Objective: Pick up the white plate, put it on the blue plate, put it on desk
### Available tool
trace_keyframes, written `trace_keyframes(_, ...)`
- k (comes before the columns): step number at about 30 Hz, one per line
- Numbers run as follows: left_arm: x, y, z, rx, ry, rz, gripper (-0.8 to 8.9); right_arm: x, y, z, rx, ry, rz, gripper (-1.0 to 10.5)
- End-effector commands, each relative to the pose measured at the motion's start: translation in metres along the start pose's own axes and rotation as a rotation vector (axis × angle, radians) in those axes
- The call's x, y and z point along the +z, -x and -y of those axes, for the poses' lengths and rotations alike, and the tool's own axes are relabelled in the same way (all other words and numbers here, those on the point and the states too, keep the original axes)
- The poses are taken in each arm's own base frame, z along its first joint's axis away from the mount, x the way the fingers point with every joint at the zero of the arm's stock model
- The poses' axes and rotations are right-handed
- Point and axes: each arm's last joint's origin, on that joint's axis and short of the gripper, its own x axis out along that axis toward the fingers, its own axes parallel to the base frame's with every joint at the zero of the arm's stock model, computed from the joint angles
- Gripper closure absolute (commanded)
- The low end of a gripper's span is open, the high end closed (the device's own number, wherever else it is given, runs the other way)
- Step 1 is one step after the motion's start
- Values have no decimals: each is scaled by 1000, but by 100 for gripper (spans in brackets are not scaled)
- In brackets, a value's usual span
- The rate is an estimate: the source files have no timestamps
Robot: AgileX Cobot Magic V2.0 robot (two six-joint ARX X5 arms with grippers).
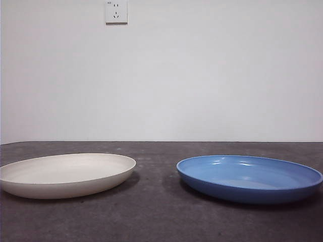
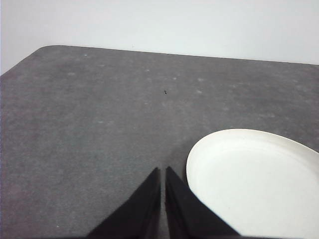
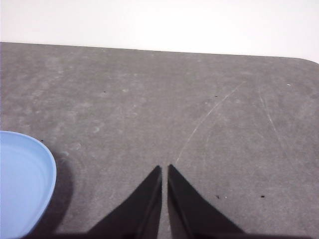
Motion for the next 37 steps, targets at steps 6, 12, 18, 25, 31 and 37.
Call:
trace_keyframes(6, -7, -2, 0, 1, 48, -21, 797, 1, 0, -2, 54, -158, 11, 934)
trace_keyframes(12, 3, 0, 2, -24, 146, 30, 797, 13, 3, -3, 98, -280, 50, 936)
trace_keyframes(18, 22, 3, 6, -49, 208, 50, 797, 31, 8, -5, 145, -366, 60, 936)
trace_keyframes(25, 38, 1, 8, -53, 278, 6, 797, 62, 9, -9, 228, -380, -5, 936)
trace_keyframes(31, 65, 3, 12, -63, 284, -26, 797, 98, 8, -12, 276, -375, -84, 936)
trace_keyframes(37, 101, 4, 17, -73, 252, -60, 797, 129, 3, -16, 373, -374, -174, 936)
